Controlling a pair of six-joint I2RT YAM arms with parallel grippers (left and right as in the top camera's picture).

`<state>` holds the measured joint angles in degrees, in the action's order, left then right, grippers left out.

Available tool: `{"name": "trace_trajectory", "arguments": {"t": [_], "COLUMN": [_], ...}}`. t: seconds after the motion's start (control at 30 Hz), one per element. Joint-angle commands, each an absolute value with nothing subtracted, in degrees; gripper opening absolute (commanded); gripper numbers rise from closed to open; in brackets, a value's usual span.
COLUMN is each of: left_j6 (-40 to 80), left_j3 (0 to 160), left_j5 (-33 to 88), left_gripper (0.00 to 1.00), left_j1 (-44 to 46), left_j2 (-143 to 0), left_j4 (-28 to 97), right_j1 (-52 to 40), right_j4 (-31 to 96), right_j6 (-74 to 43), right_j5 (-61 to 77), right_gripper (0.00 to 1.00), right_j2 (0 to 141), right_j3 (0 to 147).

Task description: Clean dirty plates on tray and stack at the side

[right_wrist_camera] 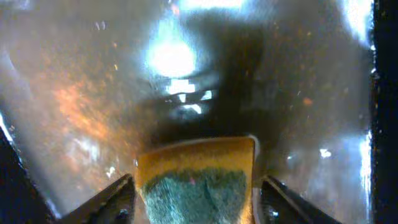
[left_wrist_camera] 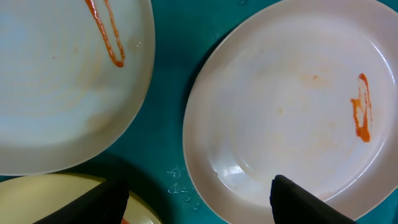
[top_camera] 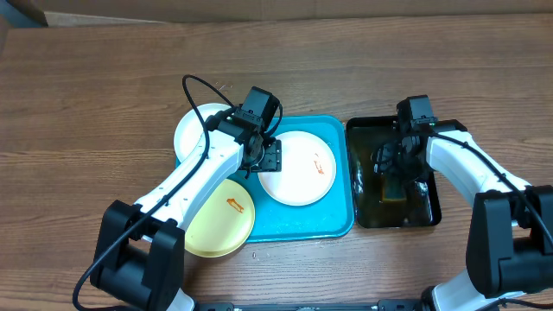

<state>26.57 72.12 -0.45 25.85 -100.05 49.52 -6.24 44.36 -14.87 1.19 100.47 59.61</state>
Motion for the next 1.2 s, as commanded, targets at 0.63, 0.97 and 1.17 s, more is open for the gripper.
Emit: {"name": "trace_trajectory", "arguments": {"t": [0.63, 0.97, 1.17], "left_j6": [29.6, 30.0, 30.0], "left_j3": [66.4, 61.6, 61.1], "left_j5": [1.1, 1.0, 0.5], "left_gripper": [0.57, 0.42, 0.29], "left_j1": [26.1, 26.1, 26.0], "left_j2": [-100.0, -100.0, -100.0], "left_j4": [44.8, 38.1, 37.4], "right_j1": [-5.9, -5.9, -5.9], "right_j4": [52.2, 52.1, 53.5], "right_j6": [-14.9, -15.0, -15.0], "right_j5": [0.9, 0.5, 0.5], "right_gripper": [0.58, 0.59, 0.58], "right_j2": [100.6, 100.6, 100.6], "right_j3": [63.8, 63.8, 63.8]}}
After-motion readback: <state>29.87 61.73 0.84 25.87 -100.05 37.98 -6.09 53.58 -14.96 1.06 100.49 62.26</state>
